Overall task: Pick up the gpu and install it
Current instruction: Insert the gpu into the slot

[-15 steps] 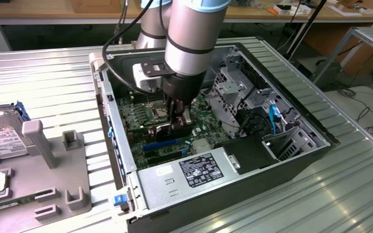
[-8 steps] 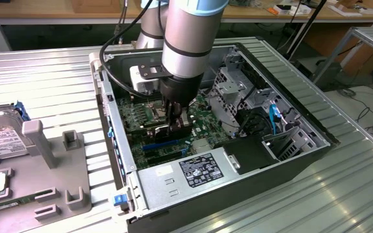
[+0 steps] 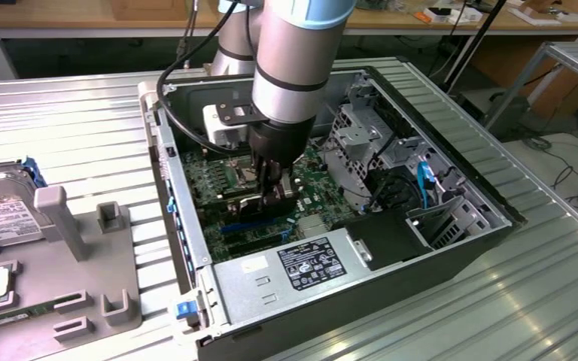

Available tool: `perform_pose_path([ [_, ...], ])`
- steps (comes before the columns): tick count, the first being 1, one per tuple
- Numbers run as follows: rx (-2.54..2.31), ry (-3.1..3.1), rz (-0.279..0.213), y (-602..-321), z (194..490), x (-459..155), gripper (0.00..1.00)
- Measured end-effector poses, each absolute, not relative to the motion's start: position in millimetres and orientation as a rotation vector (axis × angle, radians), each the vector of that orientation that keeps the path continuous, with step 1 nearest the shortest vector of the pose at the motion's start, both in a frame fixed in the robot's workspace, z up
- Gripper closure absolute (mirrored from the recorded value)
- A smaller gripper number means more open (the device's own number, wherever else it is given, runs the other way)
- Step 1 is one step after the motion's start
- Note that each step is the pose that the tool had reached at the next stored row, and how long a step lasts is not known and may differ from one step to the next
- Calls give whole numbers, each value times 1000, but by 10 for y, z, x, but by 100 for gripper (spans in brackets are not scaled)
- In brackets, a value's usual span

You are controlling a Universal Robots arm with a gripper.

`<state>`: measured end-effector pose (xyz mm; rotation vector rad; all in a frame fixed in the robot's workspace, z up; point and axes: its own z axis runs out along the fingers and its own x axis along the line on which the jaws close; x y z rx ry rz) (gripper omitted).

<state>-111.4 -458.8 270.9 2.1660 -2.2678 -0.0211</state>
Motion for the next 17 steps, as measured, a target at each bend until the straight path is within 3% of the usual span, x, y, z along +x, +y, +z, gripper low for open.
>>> perform_pose_path([
  [17, 2165, -2266, -18, -4587, 2704, -1171, 73],
])
